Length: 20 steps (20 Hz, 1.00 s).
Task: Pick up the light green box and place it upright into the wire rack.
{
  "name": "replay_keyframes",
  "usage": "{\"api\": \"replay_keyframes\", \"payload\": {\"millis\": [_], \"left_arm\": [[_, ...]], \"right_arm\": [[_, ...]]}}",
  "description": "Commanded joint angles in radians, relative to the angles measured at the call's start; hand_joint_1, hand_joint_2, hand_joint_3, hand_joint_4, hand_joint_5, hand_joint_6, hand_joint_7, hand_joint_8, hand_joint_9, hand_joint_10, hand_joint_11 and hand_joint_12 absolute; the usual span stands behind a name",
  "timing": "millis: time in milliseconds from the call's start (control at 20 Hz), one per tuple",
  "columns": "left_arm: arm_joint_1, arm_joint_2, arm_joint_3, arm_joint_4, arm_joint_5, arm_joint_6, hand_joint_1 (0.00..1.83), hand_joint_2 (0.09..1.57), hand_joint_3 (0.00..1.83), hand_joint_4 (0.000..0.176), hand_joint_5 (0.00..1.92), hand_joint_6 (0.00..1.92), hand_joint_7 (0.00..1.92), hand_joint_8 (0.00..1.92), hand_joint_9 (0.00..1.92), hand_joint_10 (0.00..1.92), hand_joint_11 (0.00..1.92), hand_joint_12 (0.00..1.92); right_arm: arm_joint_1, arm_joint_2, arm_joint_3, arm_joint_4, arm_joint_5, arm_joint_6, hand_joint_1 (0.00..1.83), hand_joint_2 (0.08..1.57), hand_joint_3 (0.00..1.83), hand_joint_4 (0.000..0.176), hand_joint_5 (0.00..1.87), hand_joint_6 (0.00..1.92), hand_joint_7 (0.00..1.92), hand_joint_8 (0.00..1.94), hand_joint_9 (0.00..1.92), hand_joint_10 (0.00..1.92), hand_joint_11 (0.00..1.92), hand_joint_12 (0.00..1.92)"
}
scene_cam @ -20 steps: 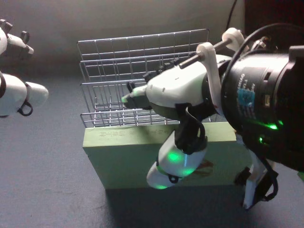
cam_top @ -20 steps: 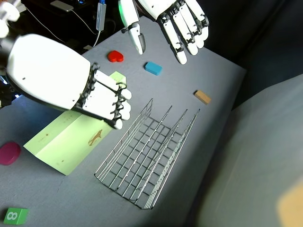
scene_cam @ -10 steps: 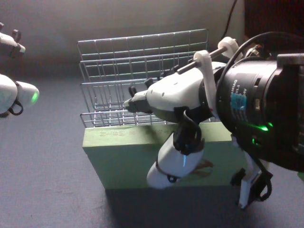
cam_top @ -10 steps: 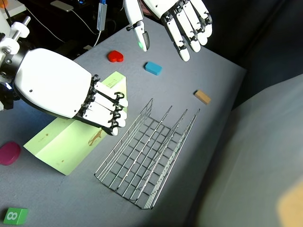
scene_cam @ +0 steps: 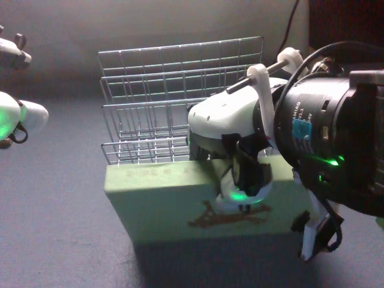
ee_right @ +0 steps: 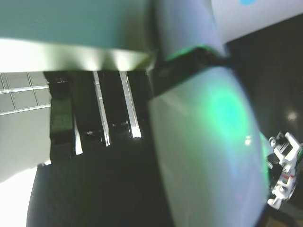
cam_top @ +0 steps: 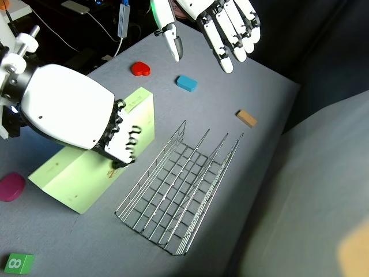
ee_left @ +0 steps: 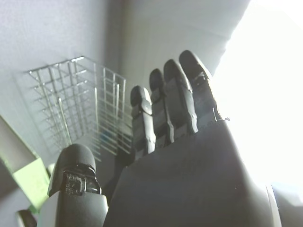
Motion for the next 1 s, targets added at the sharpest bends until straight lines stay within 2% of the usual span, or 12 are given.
{"api": "replay_keyframes", "payload": {"millis": [0,50,100,400,650,950], "left_arm": [[-0.015,0.005,-0.002,0.082,-0.025,0.007,0.03,1.25,0.00,0.077,0.31,0.00,0.27,0.00,0.24,0.00,0.00,0.63],[-0.016,0.005,-0.003,0.082,-0.022,0.007,0.04,1.25,0.00,0.077,0.31,0.00,0.28,0.00,0.24,0.00,0.00,0.63],[-0.018,0.005,-0.003,0.082,-0.019,0.007,0.04,1.25,0.00,0.077,0.32,0.00,0.28,0.00,0.24,0.00,0.00,0.63],[-0.018,0.005,-0.002,0.082,-0.019,0.010,0.05,1.25,0.00,0.077,0.32,0.00,0.28,0.00,0.24,0.00,0.00,0.65],[-0.018,0.005,-0.002,0.082,-0.014,0.011,0.05,1.25,0.00,0.077,0.32,0.00,0.27,0.00,0.24,0.00,0.00,0.67],[-0.018,0.011,0.001,0.082,-0.007,0.022,0.05,1.24,0.00,0.077,0.32,0.00,0.27,0.00,0.24,0.00,0.00,0.66]], "right_arm": [[0.002,-0.001,0.000,-0.068,0.034,0.004,1.35,1.12,0.00,0.000,0.89,0.89,1.00,1.01,0.95,1.05,0.80,1.28],[0.001,-0.001,0.000,-0.070,0.034,0.004,1.37,1.12,0.00,0.000,0.89,0.91,0.97,1.06,0.92,1.24,0.85,1.35],[0.001,-0.001,0.000,-0.070,0.034,0.003,1.37,1.12,0.00,0.000,0.90,0.90,0.97,1.06,0.92,1.27,0.88,1.38],[0.040,0.018,-0.003,-0.060,0.026,0.003,1.37,1.13,0.00,0.000,0.90,0.93,0.98,1.05,0.88,1.32,0.84,1.42],[0.152,0.079,-0.030,-0.028,0.070,-0.046,1.37,1.13,0.00,0.000,0.88,0.94,0.98,1.03,0.90,1.32,0.83,1.42],[0.269,0.095,-0.031,-0.114,0.080,-0.063,1.37,1.13,0.00,0.000,0.87,0.95,0.98,1.04,0.89,1.33,0.83,1.40]]}}
